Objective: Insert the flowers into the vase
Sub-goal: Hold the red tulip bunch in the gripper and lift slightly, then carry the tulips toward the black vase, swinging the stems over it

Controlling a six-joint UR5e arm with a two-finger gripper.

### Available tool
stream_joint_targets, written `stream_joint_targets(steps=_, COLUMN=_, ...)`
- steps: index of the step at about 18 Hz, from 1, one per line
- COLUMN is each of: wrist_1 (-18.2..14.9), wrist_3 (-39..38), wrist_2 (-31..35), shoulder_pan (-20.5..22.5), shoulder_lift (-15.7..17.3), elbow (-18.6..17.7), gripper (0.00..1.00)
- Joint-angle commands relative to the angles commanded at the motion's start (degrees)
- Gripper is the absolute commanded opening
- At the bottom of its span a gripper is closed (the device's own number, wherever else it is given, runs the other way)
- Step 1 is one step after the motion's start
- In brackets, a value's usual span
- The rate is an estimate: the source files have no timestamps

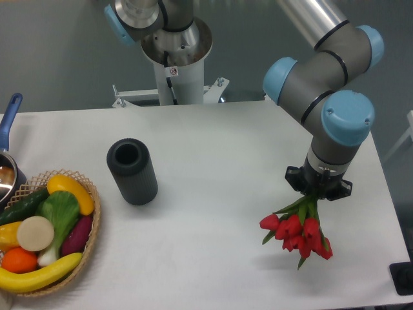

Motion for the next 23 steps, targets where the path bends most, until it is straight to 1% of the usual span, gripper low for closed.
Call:
stream_joint_targets(steps=10, wrist_1=0.09, wrist_3=-0.35, wrist_2=-0.61, shoulder_pan=0.09, shoulder_lift=0.09, elbow=-0.18, gripper=0.1)
stream_joint_targets(steps=12, wrist_1=0.61, wrist_3=-0.79, wrist_2=-1.05, shoulder_pan=0.44, shoulder_lift=0.44, elbow=-0.18, gripper=0.1)
stream_joint_targets(steps=14, wrist_1=4.11, wrist_3=-2.19, wrist_2=-2.98, shoulder_pan=0.44, shoulder_lift=0.61, elbow=-0.44, gripper=0.1)
stream_joint_targets(steps=16, wrist_1=6.49, wrist_3=-2.37, wrist_2=-3.78, shoulder_pan=0.44, shoulder_lift=0.61, elbow=-1.31, gripper=0.1)
stream_joint_targets(steps=18, wrist_1=11.14, wrist_3=-2.29, wrist_2=-4.91, shoulder_pan=0.35, shoulder_lift=1.05, elbow=-3.94, gripper=0.12)
stream_joint_targets(steps=19, wrist_1=14.38, wrist_3=-2.37, wrist_2=-6.14, shoulder_pan=0.26, shoulder_lift=1.32, elbow=-5.0, gripper=0.18)
stream_joint_targets(steps=21, wrist_1=20.36, wrist_3=-4.03, wrist_2=-9.04, shoulder_pan=-0.17, shoulder_lift=1.76, elbow=-7.11, gripper=0.19)
stream_joint_targets(steps=23, wrist_1=23.8, wrist_3=-8.07, wrist_2=-9.58, shoulder_pan=-0.87, shoulder_lift=1.67, elbow=-8.26, gripper=0.18)
